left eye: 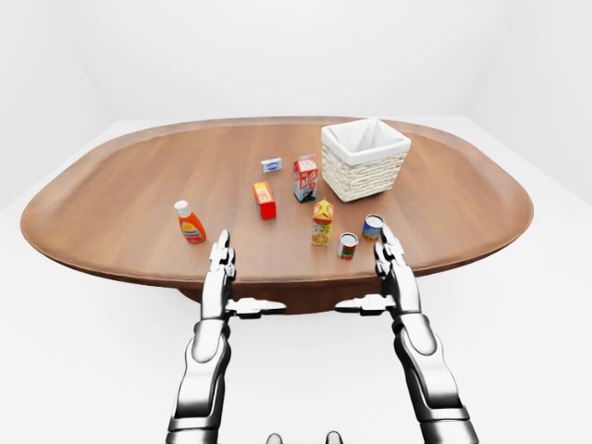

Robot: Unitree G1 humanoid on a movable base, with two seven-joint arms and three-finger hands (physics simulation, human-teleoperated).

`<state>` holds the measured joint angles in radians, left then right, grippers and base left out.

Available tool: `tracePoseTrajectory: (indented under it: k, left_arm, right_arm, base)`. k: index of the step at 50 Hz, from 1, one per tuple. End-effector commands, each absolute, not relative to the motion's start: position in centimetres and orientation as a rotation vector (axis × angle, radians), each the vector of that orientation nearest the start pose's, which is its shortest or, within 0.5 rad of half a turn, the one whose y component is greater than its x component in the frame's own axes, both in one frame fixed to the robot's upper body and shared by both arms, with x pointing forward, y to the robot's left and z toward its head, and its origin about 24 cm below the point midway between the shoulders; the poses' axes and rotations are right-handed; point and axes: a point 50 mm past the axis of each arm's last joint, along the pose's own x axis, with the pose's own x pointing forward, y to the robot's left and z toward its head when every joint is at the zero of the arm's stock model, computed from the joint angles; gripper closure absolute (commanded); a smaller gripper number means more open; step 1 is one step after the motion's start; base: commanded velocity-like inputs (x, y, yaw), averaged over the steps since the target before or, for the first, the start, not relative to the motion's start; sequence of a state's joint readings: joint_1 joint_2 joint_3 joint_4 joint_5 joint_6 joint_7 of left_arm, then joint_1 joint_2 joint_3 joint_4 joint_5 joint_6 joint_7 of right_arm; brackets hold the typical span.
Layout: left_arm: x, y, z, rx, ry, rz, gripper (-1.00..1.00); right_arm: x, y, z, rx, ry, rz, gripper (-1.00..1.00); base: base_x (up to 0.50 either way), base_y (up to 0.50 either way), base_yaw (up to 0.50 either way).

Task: Pick up the orange juice, and put it in the basket.

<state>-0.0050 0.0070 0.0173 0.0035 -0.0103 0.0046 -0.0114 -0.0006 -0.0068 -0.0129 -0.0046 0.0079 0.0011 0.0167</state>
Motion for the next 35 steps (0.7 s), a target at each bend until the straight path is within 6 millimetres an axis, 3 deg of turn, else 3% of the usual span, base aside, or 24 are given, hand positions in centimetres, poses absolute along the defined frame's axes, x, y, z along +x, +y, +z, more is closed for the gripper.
tracePoseTrajectory:
  k: [1, 17, 22, 35]
  left_arm:
    - [25.7, 16.2, 4.3, -0.018, 0.011, 0.019, -1.0]
    - [25.2, 16.2, 5.2, -0.017, 0.005, 0.0, -1.0]
    - [25.0, 16.2, 7.1, -0.022, -0.078, -0.011, -1.0]
    - [24.2, 17.9, 14.6, -0.008, -0.399, 0.028, -1.0]
  right_arm:
    - [25.4, -15.8, 4.8, -0.012, -0.028, 0.014, -1.0]
    - [25.4, -15.4, 6.9, -0.03, -0.09, 0.033, -1.0]
    - [25.2, -15.5, 8.4, -0.02, -0.144, 0.038, -1.0]
    - [24.2, -15.0, 12.7, -0.053, -0.32, 0.054, -1.0]
  base:
    - [0.0, 0.0, 0.0]
    - [0.0, 0.0, 0.0]
    - [0.0, 0.0, 0.0]
    - [0.0, 0.0, 0.0]
